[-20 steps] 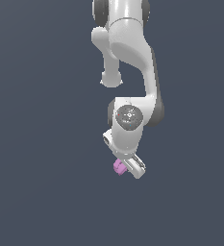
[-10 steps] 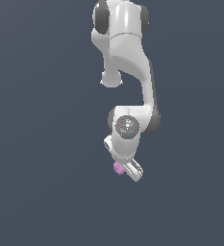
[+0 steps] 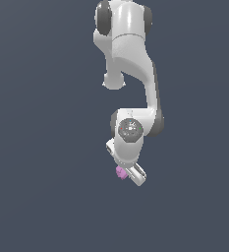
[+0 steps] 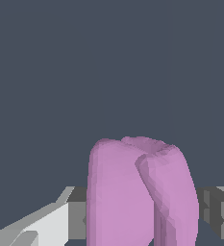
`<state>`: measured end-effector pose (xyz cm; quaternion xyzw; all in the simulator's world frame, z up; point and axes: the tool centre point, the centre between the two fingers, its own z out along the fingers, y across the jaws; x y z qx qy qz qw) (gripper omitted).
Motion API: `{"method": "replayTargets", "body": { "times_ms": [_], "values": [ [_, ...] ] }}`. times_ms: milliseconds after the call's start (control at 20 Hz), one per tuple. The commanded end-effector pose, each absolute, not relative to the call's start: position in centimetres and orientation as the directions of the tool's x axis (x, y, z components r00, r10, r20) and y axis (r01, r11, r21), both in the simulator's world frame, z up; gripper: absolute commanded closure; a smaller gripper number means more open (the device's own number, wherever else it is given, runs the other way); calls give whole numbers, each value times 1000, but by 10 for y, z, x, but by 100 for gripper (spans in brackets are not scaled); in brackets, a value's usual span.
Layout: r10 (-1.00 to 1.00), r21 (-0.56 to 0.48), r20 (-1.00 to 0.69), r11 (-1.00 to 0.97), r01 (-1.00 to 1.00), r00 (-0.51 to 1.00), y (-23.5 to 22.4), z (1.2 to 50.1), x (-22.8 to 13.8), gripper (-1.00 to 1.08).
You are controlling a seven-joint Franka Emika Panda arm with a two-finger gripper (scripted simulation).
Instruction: Pick up the object and move it to a goal position.
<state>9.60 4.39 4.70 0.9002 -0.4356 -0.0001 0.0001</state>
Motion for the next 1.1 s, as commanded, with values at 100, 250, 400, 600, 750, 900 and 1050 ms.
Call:
{"method": "replayTargets", "body": {
  "times_ms": [100, 250, 400, 600, 750, 900, 1050],
  "values": [
    [-784, 0, 0, -621, -784, 621, 44, 47, 96, 108],
    [-784, 0, 0, -621, -784, 621, 44, 48, 95, 108],
    [-784, 0, 0, -621, -784, 621, 42, 48, 92, 108],
    [-784, 0, 0, -621, -784, 621, 40, 50, 85, 108],
    [-784, 0, 0, -621, -784, 621, 36, 53, 77, 108],
    [-784, 0, 0, -621, -784, 621, 32, 56, 66, 108],
    [-784, 0, 0, -621, -784, 621, 27, 59, 53, 108]
  ]
}}
